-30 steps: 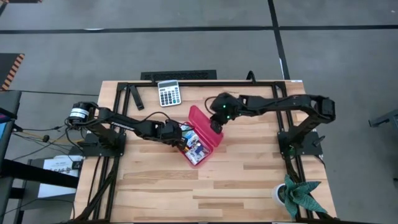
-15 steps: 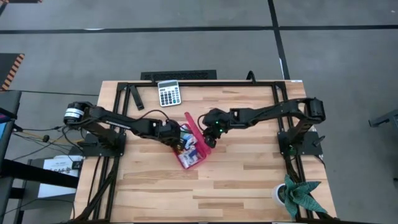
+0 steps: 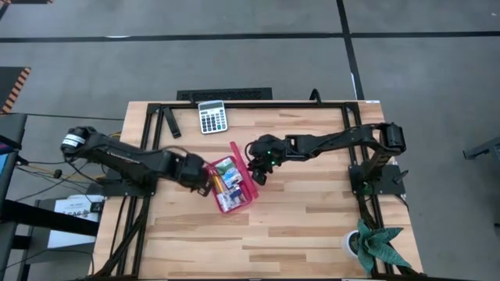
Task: Pack school essentials
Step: Close the supply box
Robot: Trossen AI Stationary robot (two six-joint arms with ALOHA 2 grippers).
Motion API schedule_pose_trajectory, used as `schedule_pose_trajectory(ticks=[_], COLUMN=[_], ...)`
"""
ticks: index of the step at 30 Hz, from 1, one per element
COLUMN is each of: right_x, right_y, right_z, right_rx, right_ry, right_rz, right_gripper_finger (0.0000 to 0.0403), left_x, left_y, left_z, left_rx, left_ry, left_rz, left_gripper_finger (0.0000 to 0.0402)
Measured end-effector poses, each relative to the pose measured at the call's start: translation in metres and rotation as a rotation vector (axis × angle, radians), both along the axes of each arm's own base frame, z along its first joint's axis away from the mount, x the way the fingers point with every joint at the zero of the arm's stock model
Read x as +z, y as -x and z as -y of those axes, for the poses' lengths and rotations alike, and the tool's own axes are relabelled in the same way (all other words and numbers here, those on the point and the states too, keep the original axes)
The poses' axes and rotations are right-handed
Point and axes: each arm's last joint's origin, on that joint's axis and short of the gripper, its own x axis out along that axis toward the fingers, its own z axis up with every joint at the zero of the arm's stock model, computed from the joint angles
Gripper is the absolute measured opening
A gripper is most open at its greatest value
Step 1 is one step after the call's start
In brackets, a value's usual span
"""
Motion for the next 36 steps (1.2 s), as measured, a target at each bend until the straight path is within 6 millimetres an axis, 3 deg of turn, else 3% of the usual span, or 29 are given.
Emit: schedule_pose_trajectory(ticks=[2, 9, 13, 21, 27, 33, 36], right_x=[0.005, 0.007, 0.005, 0.005, 0.004, 0.002, -0.008], right_y=[-0.002, -0.004, -0.005, -0.005, -0.005, -0.006, -0.009], right_z=[-0.001, 0.0, -0.005, -0.005, -0.003, -0.005, -0.009], right_rx=[0.007, 0.004, 0.01, -0.017, -0.026, -0.013, 0.0], right_ry=[0.007, 0.005, 0.002, 0.021, 0.045, 0.055, 0.057], right_rz=[0.016, 0.026, 0.023, 0.02, 0.01, 0.014, -0.003], right_gripper_finger=[0.0102, 0.0102, 0.0102, 0.0102, 0.0102, 0.0102, 0.0102], left_x=[-0.019, -0.071, -0.086, -0.108, -0.102, -0.071, -0.054], left_y=[0.007, 0.002, -0.008, -0.046, -0.061, -0.047, -0.028], left_z=[0.006, 0.014, 0.016, 0.023, 0.031, 0.051, 0.06], left_rx=[0.047, 0.151, 0.171, 0.181, 0.142, 0.088, 0.103], left_ry=[-0.003, 0.03, 0.044, 0.103, 0.18, 0.322, 0.355], left_rz=[-0.03, 0.11, 0.192, 0.403, 0.476, 0.489, 0.465], left_gripper_finger=[0.0, 0.0, 0.0, 0.0, 0.0, 0.0, 0.0])
